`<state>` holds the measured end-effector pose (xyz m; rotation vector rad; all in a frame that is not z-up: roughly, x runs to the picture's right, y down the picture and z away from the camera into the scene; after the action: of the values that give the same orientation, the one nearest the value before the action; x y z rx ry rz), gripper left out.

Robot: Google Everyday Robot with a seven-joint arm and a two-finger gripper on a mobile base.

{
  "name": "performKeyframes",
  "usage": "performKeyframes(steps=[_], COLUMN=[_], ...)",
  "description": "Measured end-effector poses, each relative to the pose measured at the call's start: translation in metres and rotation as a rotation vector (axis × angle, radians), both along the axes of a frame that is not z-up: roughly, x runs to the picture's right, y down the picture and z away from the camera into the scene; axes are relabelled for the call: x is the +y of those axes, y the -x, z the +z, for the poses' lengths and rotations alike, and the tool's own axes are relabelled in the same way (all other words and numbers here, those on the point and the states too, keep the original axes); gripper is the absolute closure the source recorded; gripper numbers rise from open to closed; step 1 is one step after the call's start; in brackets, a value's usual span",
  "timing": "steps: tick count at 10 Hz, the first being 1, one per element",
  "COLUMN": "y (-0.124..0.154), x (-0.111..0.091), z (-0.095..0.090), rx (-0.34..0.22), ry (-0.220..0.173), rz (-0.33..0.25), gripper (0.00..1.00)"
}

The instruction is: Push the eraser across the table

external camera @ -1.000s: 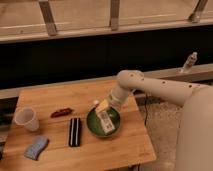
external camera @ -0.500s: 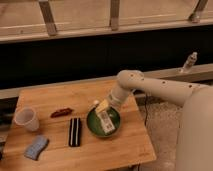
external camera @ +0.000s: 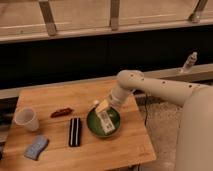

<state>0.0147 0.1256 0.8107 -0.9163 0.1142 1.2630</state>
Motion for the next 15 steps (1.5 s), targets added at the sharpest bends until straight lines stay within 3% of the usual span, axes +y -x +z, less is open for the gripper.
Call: performKeyframes(steps=[10,13,15], y=[0.000,0.005,0.015], x=[0.000,-0.016,-0.039], z=[0.000,-0.009,-0.034], rx=[0.000,0.023,0.033], ry=[-0.002,-0.055,-0.113], rz=[-0.003,-0.043,-0.092], gripper=[0.20,0.20,0.20])
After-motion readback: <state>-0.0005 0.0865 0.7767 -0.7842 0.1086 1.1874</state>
